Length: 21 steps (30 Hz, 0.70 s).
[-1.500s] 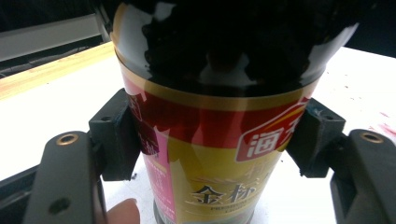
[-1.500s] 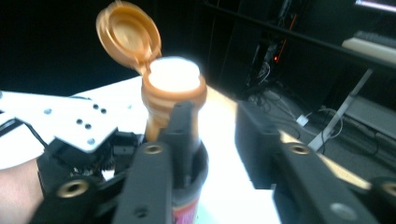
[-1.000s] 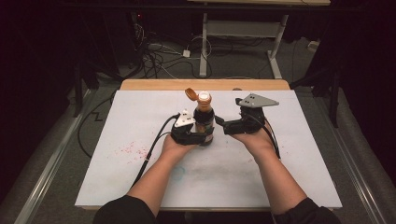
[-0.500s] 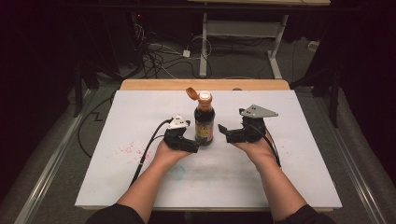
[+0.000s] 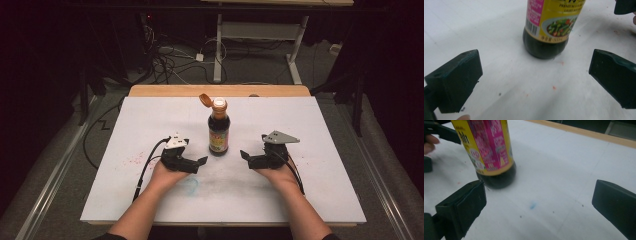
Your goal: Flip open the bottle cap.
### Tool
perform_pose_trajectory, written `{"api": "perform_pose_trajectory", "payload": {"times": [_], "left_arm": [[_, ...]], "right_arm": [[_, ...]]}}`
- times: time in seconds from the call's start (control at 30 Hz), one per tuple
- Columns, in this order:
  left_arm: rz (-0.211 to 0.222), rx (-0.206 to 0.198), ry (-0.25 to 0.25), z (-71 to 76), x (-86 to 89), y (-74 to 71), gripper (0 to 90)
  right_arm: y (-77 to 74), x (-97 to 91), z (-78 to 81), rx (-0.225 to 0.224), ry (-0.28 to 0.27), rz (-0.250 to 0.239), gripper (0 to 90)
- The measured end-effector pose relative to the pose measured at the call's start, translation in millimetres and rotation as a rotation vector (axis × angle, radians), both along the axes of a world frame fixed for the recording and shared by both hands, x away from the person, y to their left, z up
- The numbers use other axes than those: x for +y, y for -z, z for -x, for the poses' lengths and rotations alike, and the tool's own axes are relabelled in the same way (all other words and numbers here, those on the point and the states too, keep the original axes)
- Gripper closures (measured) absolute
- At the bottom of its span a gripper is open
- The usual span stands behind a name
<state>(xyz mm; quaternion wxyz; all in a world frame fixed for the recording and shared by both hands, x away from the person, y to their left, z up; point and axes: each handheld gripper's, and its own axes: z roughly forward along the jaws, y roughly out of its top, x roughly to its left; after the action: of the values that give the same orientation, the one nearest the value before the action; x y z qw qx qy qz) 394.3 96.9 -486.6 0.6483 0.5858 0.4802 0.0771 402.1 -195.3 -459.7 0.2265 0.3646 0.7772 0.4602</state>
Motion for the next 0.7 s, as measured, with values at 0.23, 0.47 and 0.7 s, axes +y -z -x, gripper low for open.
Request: {"api": "perform_pose_trajectory", "payload": {"times": [0.23, 0.47, 0.7], "left_arm": [[-0.024, -0.026, -0.012, 24.1, 21.1, 2.5, 0.0], [0.002, -0.055, -0.046, 46.8, 45.8, 3.5, 0.0], [0.028, -0.074, -0.060, 75.9, 61.3, 4.2, 0.0]], "right_arm": [[12.1, -11.8, 13.4, 0.003, 0.010, 0.018, 0.3], [14.5, -26.5, 32.9, -0.019, 0.022, 0.011, 0.4], [18.8, -43.6, 60.1, -0.034, 0.051, -0.015, 0.4]]}}
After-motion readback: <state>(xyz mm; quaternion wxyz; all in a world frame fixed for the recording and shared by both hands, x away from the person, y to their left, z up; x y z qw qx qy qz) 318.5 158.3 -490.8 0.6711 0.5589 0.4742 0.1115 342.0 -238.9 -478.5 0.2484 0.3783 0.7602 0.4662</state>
